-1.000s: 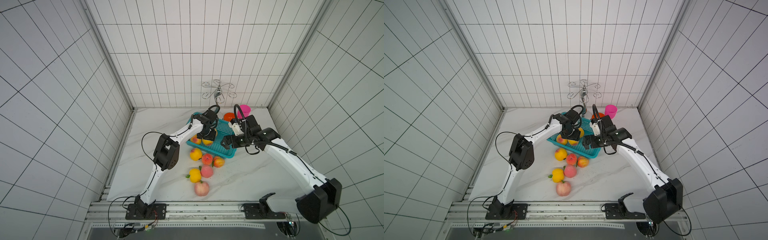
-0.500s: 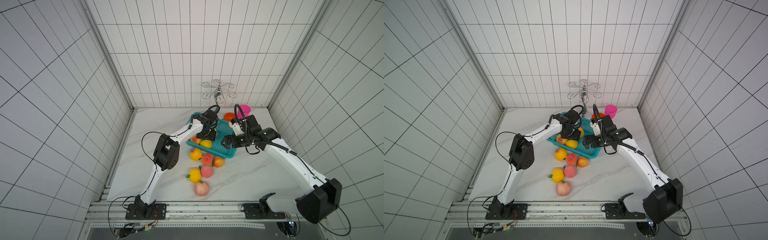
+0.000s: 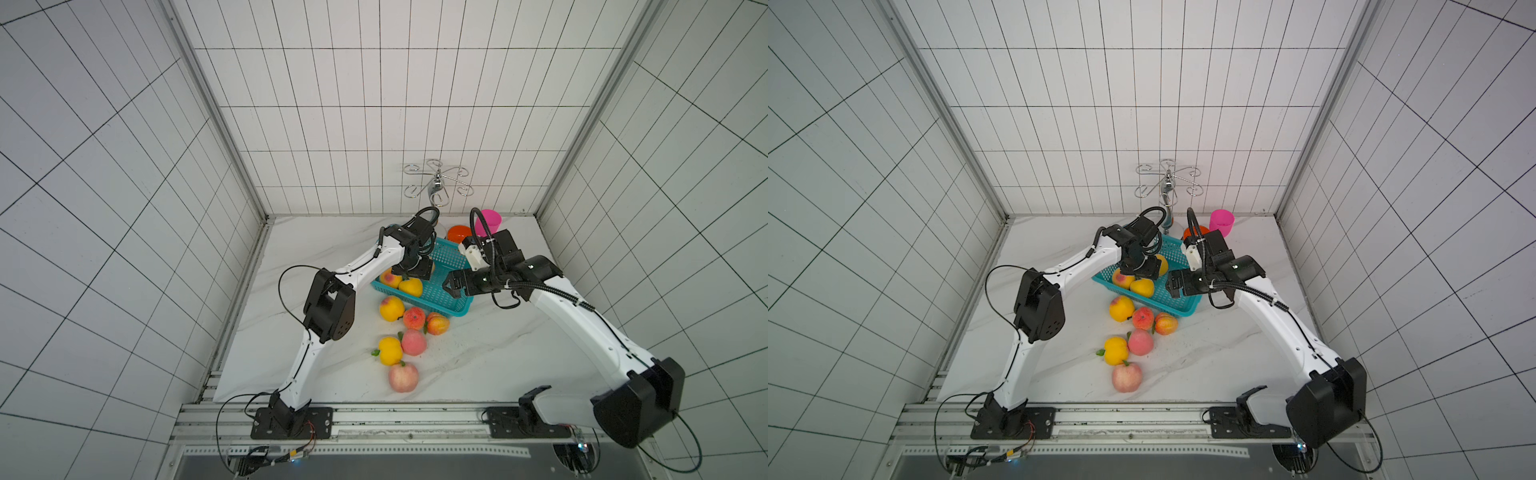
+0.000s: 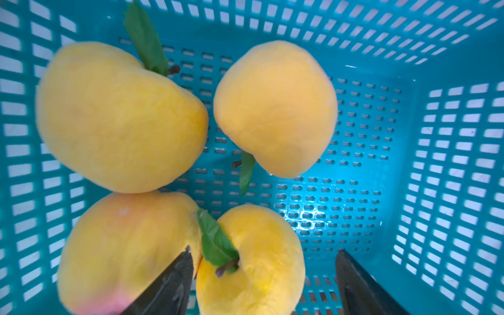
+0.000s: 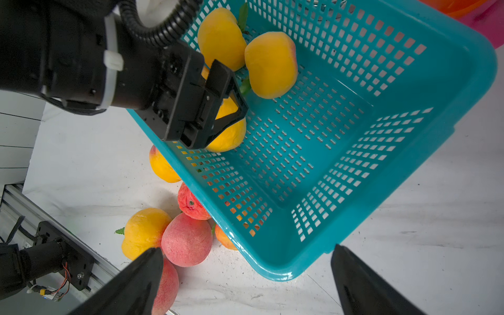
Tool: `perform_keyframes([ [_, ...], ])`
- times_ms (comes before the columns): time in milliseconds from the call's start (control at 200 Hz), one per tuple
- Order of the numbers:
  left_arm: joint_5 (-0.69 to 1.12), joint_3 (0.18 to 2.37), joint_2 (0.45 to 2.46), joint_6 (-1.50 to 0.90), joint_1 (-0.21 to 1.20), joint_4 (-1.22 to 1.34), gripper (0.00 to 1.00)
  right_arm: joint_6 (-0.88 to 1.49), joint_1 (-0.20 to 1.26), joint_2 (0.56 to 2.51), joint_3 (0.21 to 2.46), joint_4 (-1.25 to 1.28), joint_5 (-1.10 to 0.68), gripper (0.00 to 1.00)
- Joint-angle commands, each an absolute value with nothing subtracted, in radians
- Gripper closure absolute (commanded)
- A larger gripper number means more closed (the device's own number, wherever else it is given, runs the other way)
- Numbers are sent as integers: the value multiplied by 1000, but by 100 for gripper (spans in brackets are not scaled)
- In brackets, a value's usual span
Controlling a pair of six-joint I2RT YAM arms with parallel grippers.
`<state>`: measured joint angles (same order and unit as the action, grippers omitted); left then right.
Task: Put the peaches into the basket
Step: Place the peach in the basket, then pick up the peach from the center of the board.
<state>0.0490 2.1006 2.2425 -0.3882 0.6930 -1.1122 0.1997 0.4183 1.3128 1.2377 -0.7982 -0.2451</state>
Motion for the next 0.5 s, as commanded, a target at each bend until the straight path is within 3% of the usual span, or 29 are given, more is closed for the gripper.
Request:
perform_keyframes([
  [0,37,2074,2144,-407,695,-1088,20,175,408,1283,1258,-820,-251,0],
  [495,-78,1772,1849,-553,752,-1106,18,213,428,1146,1143,-773,-322,0],
])
